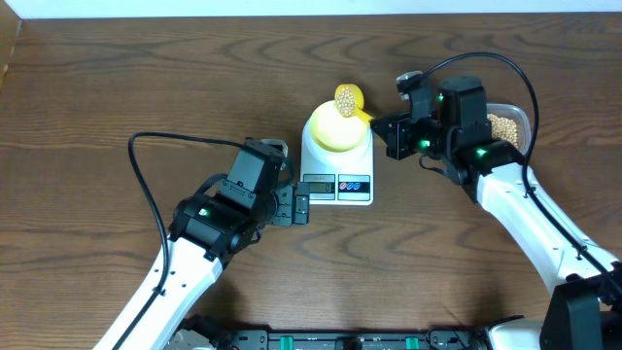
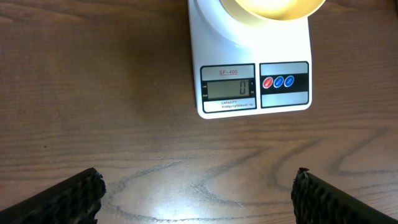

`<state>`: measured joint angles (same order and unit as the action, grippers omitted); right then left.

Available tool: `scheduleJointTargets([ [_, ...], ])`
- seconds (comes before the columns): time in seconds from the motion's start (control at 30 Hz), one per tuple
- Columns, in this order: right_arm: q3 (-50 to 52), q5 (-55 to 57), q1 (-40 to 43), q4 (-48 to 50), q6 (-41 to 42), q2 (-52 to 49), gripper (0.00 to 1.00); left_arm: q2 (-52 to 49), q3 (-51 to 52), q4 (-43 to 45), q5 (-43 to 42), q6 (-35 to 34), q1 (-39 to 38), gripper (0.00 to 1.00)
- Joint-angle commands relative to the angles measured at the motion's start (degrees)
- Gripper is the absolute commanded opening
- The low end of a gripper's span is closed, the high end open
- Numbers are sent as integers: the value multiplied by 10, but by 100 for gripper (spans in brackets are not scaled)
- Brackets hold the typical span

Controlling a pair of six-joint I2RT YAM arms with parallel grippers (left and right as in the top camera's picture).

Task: Scoop item into bowl and weigh 50g on scale
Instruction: 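Tip the scoop with the right gripper to pour soybeans into bowl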

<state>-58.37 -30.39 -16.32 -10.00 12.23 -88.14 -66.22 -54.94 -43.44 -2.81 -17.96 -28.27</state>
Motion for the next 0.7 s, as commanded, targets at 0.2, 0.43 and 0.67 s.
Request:
scheduleJointTargets([
  [0.2, 0, 18, -7, -8, -94, -4, 1, 0, -1, 0, 7, 5, 3, 98],
  [0.43, 0, 18, -7, -8, -100, -4, 1, 0, -1, 0, 7, 5, 3, 98],
  [0.67, 0, 18, -7, -10, -156, -4, 1, 0, -1, 0, 7, 6, 3, 98],
])
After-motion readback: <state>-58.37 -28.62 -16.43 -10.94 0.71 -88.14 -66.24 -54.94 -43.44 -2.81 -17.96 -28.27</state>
